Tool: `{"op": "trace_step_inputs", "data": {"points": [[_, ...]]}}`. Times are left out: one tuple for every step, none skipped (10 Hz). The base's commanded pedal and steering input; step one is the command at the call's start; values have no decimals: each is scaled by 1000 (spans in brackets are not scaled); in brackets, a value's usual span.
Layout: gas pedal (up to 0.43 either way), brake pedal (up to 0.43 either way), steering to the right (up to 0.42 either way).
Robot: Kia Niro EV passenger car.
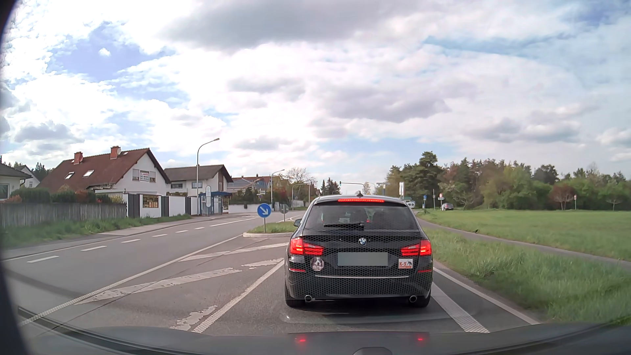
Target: Follow the waypoints while adhering to traffic rules and regulations
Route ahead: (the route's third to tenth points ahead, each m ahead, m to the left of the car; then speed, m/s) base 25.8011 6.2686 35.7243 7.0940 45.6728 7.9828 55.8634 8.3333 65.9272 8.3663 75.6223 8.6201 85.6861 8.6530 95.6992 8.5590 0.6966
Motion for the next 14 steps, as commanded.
{"op": "trace_step_inputs", "data": {"points": [[0, 207, 3], [0, 201, 3], [0, 195, 3], [0, 189, 3], [0, 189, 3], [0, 183, 3], [0, 177, 3], [0, 177, 3], [0, 177, 3], [0, 171, 3], [0, 165, 3], [0, 152, 4], [0, 140, 3], [0, 134, 4]]}}
